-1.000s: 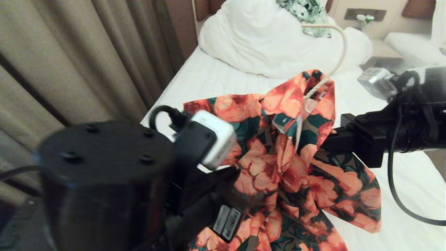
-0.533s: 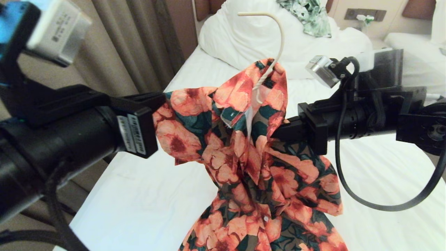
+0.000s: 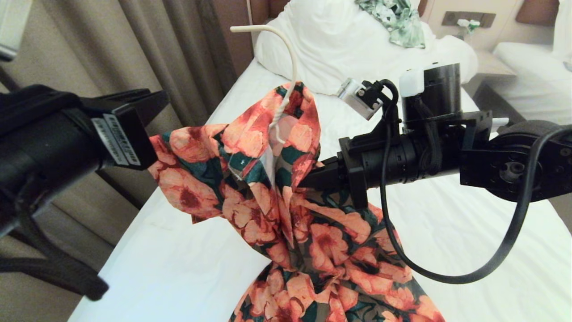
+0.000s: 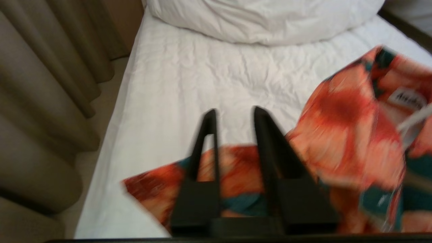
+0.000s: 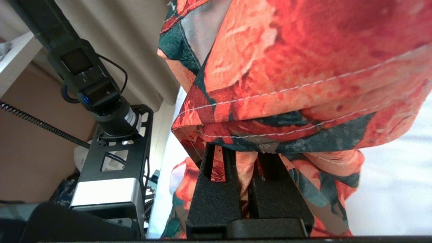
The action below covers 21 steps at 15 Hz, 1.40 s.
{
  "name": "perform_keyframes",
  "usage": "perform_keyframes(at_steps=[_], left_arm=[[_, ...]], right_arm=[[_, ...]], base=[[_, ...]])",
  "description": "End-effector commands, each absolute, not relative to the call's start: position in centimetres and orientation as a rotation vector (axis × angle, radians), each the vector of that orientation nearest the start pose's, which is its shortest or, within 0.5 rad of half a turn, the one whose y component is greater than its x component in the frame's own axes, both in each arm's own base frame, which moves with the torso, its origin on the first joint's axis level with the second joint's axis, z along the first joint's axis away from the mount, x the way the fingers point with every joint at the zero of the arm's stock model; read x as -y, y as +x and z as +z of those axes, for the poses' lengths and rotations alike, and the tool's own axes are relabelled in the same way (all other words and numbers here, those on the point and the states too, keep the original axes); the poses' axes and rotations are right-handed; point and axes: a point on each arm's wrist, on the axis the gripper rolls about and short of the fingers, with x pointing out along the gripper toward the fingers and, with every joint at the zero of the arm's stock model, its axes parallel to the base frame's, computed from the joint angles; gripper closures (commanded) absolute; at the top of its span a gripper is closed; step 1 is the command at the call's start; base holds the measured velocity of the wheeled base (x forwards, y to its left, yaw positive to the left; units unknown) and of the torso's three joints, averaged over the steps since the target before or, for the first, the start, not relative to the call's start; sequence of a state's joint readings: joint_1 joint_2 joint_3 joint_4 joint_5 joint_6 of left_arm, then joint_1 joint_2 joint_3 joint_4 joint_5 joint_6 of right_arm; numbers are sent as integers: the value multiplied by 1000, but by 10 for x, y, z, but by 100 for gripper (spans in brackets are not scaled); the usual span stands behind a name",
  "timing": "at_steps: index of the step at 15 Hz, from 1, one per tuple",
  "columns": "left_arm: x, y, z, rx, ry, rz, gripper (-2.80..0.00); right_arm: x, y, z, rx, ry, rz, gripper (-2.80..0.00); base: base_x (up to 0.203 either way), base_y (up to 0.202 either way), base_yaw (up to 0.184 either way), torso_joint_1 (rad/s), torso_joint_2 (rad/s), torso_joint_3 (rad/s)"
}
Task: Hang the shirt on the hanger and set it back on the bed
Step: Take the clothes hanger out of the clothes
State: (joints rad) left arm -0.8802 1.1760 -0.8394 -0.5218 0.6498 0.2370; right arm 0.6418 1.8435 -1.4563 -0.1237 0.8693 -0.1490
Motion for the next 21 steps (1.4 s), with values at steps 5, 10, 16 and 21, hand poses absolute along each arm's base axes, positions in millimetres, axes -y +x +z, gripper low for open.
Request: perform_keyframes(at_steps=[5, 10, 16, 21], left_arm=[[162, 134, 295, 155, 101, -283, -280], [166, 122, 295, 161, 90, -336, -280], [187, 119, 288, 147, 139, -427, -280], [204, 127, 295, 162, 157, -429, -280]], right_arm=[[-251, 288, 257, -192, -87, 1550, 0], [-250, 291, 263, -171, -89, 1542, 0], [-252, 293, 266, -153, -99, 1504, 0], [-247, 286, 276, -175, -55, 1500, 0]], base=[[0, 0, 0, 0, 0, 0], [0, 0, 0, 0, 0, 0], [0, 0, 0, 0, 0, 0], [0, 0, 0, 0, 0, 0]])
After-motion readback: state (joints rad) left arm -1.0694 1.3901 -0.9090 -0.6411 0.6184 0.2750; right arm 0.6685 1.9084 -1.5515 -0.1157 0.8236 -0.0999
